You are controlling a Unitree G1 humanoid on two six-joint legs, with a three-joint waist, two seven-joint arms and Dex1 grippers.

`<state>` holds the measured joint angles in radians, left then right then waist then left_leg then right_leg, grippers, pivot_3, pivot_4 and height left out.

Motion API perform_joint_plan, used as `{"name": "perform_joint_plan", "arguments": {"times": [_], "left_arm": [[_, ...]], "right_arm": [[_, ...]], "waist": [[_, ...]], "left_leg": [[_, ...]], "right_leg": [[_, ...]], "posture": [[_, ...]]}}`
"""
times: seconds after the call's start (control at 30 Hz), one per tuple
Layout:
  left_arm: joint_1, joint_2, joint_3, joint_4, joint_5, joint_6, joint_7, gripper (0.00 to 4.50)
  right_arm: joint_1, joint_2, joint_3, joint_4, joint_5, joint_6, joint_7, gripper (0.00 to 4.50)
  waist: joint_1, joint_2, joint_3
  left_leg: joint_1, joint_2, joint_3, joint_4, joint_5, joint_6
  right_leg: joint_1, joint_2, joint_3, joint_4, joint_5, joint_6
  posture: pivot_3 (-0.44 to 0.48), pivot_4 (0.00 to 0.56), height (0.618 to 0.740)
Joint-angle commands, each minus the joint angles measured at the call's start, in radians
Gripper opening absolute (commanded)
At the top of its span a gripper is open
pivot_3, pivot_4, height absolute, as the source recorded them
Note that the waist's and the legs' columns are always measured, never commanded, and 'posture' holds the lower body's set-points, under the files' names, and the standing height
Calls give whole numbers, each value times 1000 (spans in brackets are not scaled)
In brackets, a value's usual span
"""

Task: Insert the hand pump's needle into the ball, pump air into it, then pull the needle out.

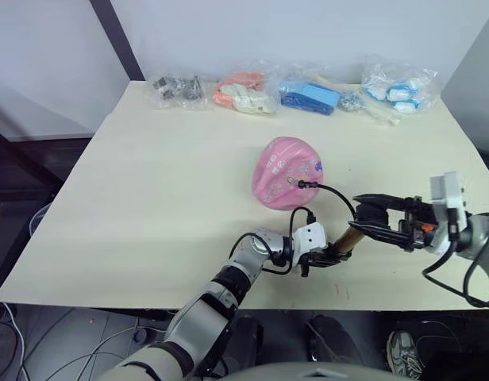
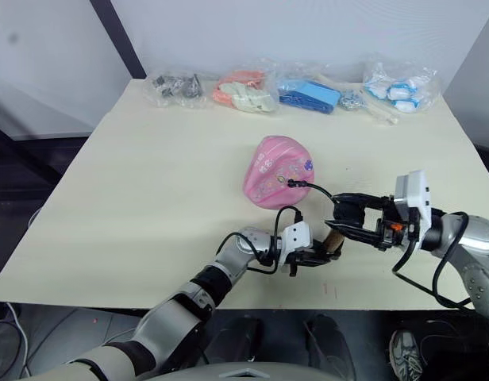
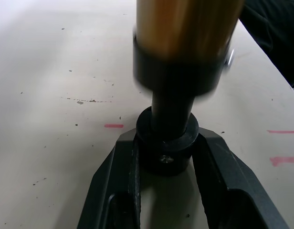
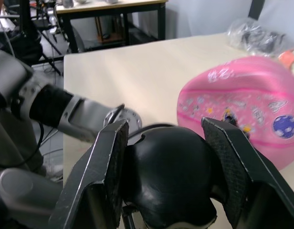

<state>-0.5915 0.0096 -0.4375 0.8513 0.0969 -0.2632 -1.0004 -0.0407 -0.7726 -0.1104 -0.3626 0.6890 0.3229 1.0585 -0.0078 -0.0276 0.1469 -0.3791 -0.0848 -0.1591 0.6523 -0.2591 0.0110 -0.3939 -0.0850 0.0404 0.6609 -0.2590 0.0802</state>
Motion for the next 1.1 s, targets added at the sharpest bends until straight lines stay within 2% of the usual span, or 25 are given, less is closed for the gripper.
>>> {"name": "perform_joint_plan", "arguments": {"times": [0.03, 0.13, 0.33, 0.6, 0.87, 1.1], "left_arm": [[22, 12, -7, 24, 15, 36, -24, 1056], [22, 12, -8, 21, 17, 40, -22, 1056], [22, 18, -6, 16, 17, 49, -24, 1056], [23, 26, -9, 8, 18, 63, -43, 1056], [21, 28, -13, 12, 21, 63, -50, 1056], [20, 24, -16, 18, 24, 61, -54, 1056]], "right_arm": [[30, 15, 58, 62, -91, -10, -5, 1945], [25, 25, 59, 66, -97, -28, -3, 1945], [-18, -16, -18, -6, -12, 36, -9, 1945], [-88, -180, -227, -118, 232, 241, -12, 1945], [-192, -292, -376, -95, 404, 375, -28, 1945], [-264, -348, -416, -63, 466, 440, -23, 1945]], "waist": [[0, 0, 0], [-1, 1, 0], [-1, 1, 0], [4, 5, 3], [4, 6, 4], [6, 6, 4]], "left_leg": [[0, 0, 0, 0, 0, 0], [0, 0, 0, 0, 0, 0], [0, 0, 0, 0, 0, 0], [-3, -1, -1, 0, 0, 0], [-3, -1, 0, 0, 0, 0], [-4, -1, 0, 0, 0, 0]], "right_leg": [[0, 0, 0, 0, 0, 0], [0, 0, 0, 0, 0, 0], [0, 0, 0, 0, 0, 0], [-2, -1, 0, 0, 0, 0], [-2, -1, 0, 0, 0, 0], [-2, -2, 0, -1, 0, 0]], "posture": [[0, 150, 736], [0, 150, 736], [0, 150, 736], [0, 150, 736], [0, 150, 736], [0, 150, 736]]}}
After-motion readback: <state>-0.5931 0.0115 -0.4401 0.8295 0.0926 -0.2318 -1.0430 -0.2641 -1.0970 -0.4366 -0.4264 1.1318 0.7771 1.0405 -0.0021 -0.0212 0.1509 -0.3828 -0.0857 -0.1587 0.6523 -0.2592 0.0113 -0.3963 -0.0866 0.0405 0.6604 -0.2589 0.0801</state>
